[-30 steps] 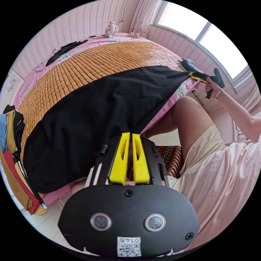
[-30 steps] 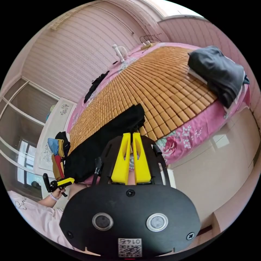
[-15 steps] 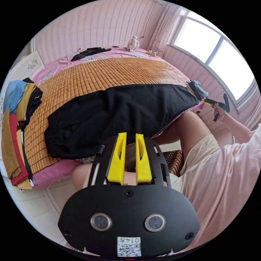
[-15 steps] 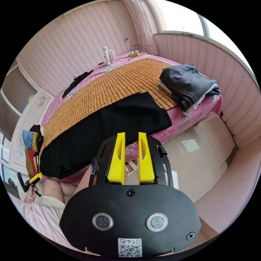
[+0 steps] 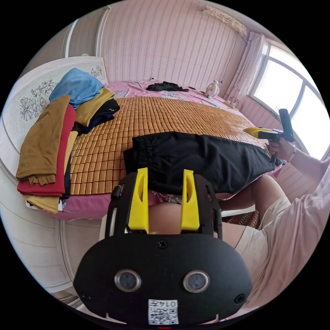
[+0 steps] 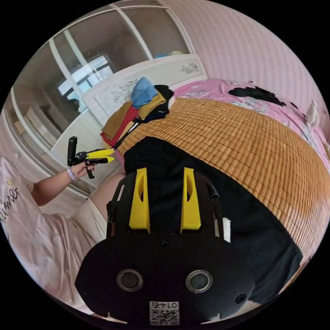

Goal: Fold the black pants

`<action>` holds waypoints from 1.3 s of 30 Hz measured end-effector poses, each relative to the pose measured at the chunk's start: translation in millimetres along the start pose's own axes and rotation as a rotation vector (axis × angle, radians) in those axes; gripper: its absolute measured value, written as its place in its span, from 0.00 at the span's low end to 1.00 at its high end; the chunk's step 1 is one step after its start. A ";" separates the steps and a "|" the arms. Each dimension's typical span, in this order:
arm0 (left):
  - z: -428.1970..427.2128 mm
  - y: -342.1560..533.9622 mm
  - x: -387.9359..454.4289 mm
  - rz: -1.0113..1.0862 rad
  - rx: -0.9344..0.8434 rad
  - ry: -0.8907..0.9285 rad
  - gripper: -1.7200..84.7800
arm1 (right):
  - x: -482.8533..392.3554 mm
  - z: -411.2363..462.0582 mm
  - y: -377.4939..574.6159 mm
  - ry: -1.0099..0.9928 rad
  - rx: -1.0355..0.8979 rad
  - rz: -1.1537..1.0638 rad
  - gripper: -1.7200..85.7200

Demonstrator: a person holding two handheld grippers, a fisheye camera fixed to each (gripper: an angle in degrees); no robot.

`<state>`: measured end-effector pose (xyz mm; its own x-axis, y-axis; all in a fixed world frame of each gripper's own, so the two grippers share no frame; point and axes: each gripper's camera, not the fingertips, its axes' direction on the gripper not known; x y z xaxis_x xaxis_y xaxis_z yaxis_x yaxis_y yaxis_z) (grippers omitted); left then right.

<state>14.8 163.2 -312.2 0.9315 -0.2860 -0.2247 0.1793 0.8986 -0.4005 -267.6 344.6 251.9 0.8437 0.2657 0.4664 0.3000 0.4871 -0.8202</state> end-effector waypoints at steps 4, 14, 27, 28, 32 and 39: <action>0.5 13.6 -39.7 -0.009 0.027 0.040 0.22 | -33.5 115.8 -109.9 -0.086 -0.153 -0.230 0.21; 47.6 9.0 -111.1 0.060 -0.058 0.121 0.26 | -42.3 342.1 -224.7 -0.093 -0.624 -0.324 0.21; 50.5 -3.9 -155.0 0.263 0.016 0.410 0.18 | -122.8 292.1 -279.9 -0.800 -0.706 -0.844 0.03; 46.4 -0.4 -155.8 0.271 0.008 0.475 0.14 | -127.2 293.9 -284.4 -0.800 -0.694 -0.870 0.03; 29.9 25.3 -173.4 0.070 0.008 0.375 0.07 | -124.6 322.4 -302.1 -0.608 -0.684 -0.786 0.03; 71.0 55.8 -227.9 -0.406 -0.240 0.254 0.06 | -151.9 402.9 -290.5 -0.231 -0.710 -0.757 0.02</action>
<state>-165.1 302.1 -220.4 0.6909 -0.6930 -0.2059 0.4041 0.6064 -0.6848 -662.2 498.0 552.8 0.2455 0.2849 0.9266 0.9655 0.0141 -0.2601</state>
